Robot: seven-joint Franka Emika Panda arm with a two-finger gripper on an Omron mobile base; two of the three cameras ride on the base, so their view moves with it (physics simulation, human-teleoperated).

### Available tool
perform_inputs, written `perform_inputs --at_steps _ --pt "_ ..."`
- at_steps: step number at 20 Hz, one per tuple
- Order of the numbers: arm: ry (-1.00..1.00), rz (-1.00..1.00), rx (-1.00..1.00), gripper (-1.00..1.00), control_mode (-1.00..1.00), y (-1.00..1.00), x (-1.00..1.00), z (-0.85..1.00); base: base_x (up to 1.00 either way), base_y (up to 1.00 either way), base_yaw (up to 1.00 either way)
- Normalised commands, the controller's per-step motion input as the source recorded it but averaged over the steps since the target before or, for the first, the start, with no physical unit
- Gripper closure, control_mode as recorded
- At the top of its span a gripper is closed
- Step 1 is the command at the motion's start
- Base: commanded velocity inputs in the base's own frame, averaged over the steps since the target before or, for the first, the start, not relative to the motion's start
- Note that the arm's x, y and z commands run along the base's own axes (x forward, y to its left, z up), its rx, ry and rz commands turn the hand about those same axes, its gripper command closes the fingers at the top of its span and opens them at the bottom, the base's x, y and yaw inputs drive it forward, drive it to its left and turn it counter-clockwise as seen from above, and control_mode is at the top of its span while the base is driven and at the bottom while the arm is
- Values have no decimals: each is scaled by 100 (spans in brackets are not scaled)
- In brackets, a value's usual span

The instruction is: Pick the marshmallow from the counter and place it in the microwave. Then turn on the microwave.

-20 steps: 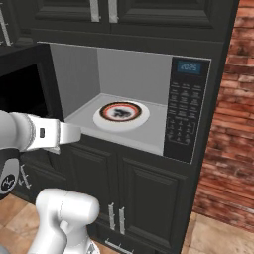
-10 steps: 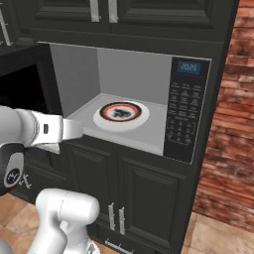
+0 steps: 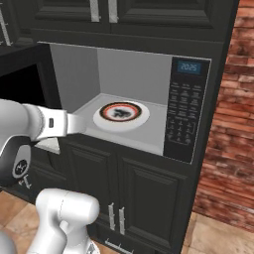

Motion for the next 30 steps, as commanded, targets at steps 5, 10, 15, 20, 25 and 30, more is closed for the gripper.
perform_inputs --at_steps 5,10,15,20,25,30 --pt "0 0 0 100 -100 0 20 0 0 0 0" --pt "0 0 0 100 -100 0 19 0 0 0 0" --pt "0 0 0 100 -100 0 17 0 0 0 0" --pt "0 0 0 100 -100 0 18 -1 0 0 0" --pt "0 0 0 100 -100 0 18 -2 0 0 0" --pt "0 0 0 100 -100 0 19 -3 0 0 0"
